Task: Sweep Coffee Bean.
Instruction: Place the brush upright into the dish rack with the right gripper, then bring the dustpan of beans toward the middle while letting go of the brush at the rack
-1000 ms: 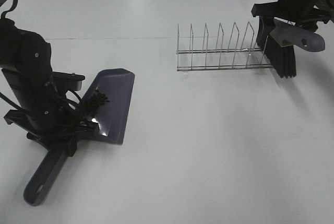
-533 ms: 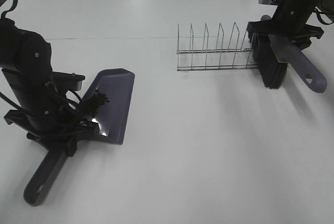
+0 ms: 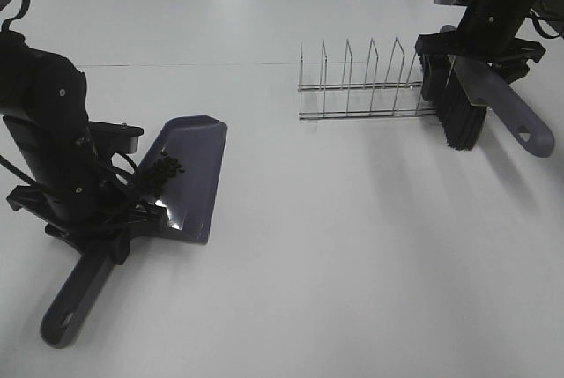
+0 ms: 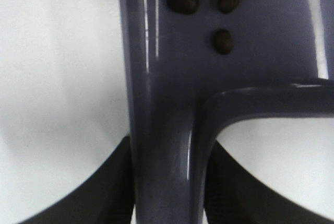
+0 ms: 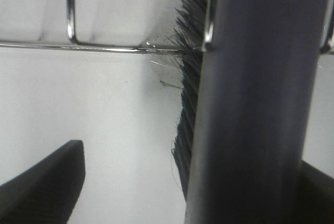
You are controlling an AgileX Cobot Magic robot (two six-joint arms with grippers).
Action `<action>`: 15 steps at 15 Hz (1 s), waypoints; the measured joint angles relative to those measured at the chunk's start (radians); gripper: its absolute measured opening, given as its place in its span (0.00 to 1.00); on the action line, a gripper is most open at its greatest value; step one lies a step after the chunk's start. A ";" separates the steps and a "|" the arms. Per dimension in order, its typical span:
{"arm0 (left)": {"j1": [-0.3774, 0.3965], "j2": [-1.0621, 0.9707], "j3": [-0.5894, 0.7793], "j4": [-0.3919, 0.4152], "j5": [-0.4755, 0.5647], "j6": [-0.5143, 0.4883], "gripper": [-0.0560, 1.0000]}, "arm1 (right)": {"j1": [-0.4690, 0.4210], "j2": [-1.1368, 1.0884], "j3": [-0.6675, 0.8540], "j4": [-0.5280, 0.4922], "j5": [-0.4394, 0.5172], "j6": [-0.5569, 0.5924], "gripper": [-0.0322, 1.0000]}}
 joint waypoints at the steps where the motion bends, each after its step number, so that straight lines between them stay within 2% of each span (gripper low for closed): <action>1: 0.000 0.000 0.000 0.000 0.000 0.000 0.36 | 0.000 -0.007 0.000 0.000 0.000 -0.002 0.78; 7: 0.000 0.000 0.000 0.000 0.001 0.000 0.36 | 0.000 -0.027 -0.003 -0.026 -0.001 -0.008 0.78; 10: 0.000 0.001 0.000 0.000 0.001 0.000 0.36 | 0.000 -0.109 -0.003 -0.080 -0.006 -0.009 0.78; 15: 0.000 0.008 -0.019 0.000 0.015 0.000 0.36 | 0.000 -0.214 0.044 -0.078 -0.009 0.023 0.78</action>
